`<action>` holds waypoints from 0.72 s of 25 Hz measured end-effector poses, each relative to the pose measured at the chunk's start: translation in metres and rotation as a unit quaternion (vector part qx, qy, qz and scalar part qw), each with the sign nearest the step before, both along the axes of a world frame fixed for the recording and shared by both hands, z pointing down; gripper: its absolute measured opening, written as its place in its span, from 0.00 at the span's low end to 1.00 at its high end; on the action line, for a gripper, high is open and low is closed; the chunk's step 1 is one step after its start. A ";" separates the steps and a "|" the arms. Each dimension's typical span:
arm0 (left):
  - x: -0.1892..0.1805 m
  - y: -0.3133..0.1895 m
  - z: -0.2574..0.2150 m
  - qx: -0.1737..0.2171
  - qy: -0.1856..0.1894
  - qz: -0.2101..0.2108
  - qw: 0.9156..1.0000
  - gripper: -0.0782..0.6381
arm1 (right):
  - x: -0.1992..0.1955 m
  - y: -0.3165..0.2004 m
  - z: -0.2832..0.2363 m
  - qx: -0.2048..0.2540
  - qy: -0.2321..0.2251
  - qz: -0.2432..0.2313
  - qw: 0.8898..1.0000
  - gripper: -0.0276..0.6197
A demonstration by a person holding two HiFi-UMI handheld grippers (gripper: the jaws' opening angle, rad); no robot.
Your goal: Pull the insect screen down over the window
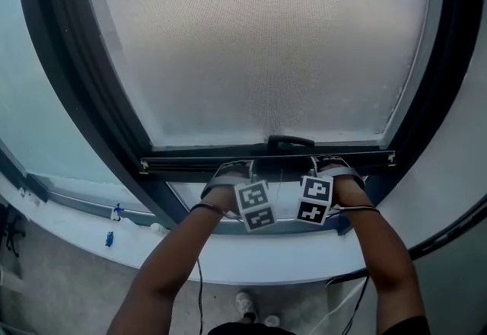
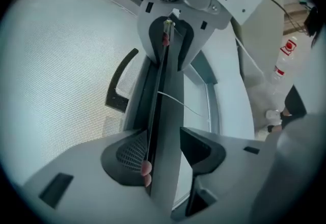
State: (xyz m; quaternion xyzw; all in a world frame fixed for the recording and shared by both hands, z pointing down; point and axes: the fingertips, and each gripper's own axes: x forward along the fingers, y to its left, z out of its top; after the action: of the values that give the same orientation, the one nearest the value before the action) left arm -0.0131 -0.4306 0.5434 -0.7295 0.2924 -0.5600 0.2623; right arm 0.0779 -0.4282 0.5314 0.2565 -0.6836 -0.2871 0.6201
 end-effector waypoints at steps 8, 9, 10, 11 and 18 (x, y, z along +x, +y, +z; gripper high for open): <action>0.000 0.000 0.003 0.023 -0.027 0.004 0.999 0.39 | 0.001 0.000 0.003 0.019 0.007 0.001 1.000 0.29; -0.001 -0.001 0.002 0.031 -0.032 0.004 0.999 0.39 | 0.001 -0.001 0.003 0.024 0.007 0.002 1.000 0.29; -0.001 -0.002 0.002 0.040 -0.038 0.004 0.998 0.39 | 0.001 -0.003 0.002 0.028 0.006 0.003 1.000 0.29; -0.001 -0.003 0.002 0.049 -0.043 0.005 0.998 0.39 | 0.001 -0.004 0.001 0.032 0.005 0.004 0.999 0.29; -0.002 -0.005 0.000 0.008 -0.027 0.003 1.000 0.42 | 0.000 -0.007 -0.002 0.032 0.006 0.005 0.999 0.30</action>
State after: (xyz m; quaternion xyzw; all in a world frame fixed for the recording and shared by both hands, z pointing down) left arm -0.0150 -0.4361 0.5436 -0.7124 0.2878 -0.5768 0.2776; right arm 0.0783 -0.4348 0.5295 0.2779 -0.6690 -0.3073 0.6171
